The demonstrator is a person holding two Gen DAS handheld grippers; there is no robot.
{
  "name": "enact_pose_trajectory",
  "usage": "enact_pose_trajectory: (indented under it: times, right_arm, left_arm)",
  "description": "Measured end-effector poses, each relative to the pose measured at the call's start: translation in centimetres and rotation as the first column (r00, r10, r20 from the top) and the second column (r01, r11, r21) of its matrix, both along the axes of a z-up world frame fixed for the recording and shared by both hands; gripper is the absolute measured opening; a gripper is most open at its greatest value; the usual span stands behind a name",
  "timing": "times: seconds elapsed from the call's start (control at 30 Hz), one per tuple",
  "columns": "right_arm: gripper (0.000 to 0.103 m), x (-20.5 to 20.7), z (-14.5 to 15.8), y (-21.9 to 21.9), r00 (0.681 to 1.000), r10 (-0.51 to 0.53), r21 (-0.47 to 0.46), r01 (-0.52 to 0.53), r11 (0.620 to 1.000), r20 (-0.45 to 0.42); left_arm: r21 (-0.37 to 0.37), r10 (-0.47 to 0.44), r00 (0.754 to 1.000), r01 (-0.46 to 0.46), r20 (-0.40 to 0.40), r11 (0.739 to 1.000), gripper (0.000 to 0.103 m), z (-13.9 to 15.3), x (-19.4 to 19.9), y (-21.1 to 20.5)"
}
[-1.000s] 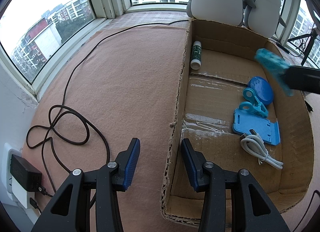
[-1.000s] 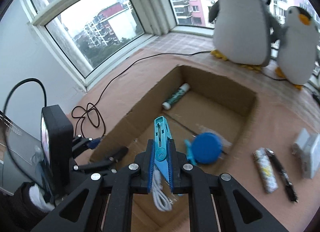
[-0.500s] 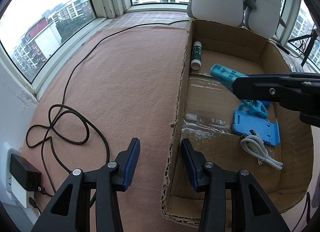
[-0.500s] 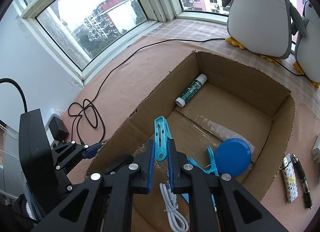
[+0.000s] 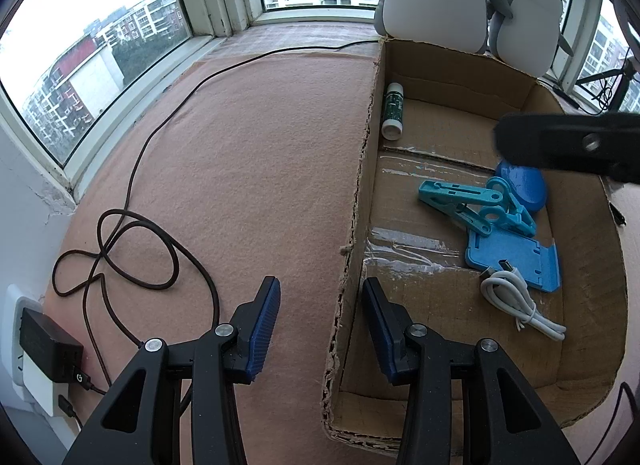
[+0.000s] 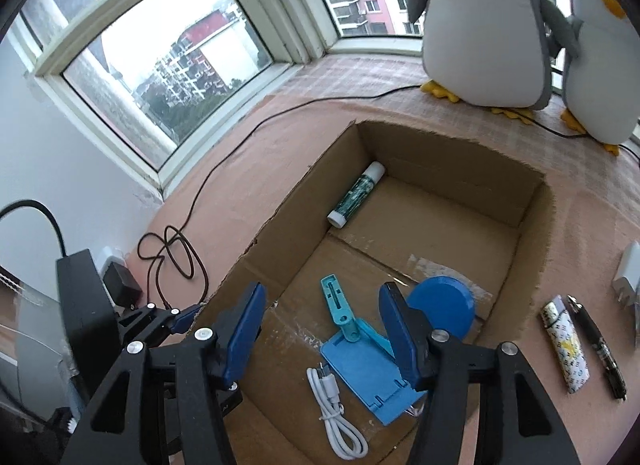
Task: Organize rigid objects
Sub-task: 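Carry the teal clip into the box and release it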
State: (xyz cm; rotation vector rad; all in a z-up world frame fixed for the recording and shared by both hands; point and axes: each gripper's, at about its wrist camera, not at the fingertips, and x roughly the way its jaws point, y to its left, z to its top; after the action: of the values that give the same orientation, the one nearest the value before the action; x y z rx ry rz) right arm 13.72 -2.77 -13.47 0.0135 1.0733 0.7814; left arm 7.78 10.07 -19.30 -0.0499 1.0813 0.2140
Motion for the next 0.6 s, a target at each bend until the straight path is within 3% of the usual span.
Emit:
enact_pose_trajectory:
  times: [0.33,0.6]
  right_arm:
    - [0.055,-0.6,2.2,-7.9,0.993,-0.107,0.05,0.105,0.993,0.039]
    - [0.055,0.1,0.3,-13.9,0.986,-0.165,-0.053,0.166,0.985,0.027]
  left_arm:
    - [-0.001,0.0,1.0,0.0,0.0,1.0,0.046,0.0,0.0,0.0]
    - [0.001,-0.001,1.0,0.001,0.0,1.0,0.046,0.0,0.0,-0.1]
